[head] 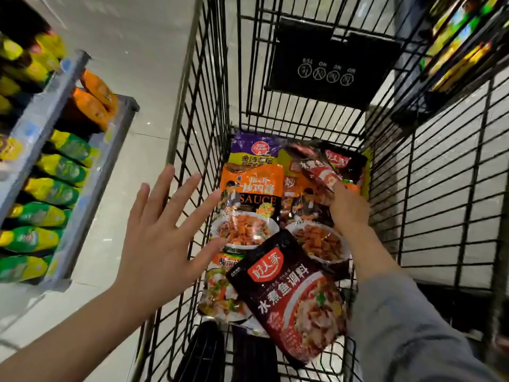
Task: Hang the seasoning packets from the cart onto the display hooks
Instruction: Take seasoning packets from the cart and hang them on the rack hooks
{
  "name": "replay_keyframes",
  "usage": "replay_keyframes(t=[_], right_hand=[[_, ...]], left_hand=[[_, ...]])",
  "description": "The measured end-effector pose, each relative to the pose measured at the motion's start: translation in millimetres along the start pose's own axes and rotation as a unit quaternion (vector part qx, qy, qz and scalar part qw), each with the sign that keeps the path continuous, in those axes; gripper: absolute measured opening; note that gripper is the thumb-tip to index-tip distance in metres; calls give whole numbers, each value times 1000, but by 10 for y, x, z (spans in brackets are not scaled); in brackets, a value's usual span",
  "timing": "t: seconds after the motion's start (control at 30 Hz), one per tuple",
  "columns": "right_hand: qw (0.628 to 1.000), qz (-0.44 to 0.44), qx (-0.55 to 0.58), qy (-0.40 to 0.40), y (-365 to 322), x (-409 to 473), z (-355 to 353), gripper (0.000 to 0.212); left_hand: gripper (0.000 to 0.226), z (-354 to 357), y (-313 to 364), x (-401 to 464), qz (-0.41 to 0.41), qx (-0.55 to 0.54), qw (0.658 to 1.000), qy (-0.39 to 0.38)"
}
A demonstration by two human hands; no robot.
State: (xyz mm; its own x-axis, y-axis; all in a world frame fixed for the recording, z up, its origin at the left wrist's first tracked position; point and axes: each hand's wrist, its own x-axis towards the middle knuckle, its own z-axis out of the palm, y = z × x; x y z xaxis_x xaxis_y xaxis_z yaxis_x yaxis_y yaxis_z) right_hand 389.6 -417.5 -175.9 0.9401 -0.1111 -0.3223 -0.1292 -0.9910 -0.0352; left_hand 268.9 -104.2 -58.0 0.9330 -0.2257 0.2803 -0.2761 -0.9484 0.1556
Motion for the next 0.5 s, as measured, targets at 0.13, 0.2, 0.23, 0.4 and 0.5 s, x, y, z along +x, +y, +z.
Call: replay_keyframes(t=[0.13, 0.2, 0.23, 0.4, 0.5], right_hand=[[995, 4, 88, 47, 224, -670, -320, 21], [995, 5, 98, 17, 228, -1180, -304, 27], [995, -7, 98, -3, 215, -1440, -235, 35], [983, -19, 99, -156, -3, -2489, -57, 54], [949, -55, 21, -309, 13, -2553, 109, 48]], left_hand=[[58, 11, 22, 4, -3, -17, 1000, 3], [58, 8, 18, 9, -6, -25, 1000, -5], [58, 12, 9, 13, -4, -29, 1000, -8], [59, 36, -20, 10, 8, -30, 999, -17], [58, 44, -27, 1, 15, -24, 1000, -12]])
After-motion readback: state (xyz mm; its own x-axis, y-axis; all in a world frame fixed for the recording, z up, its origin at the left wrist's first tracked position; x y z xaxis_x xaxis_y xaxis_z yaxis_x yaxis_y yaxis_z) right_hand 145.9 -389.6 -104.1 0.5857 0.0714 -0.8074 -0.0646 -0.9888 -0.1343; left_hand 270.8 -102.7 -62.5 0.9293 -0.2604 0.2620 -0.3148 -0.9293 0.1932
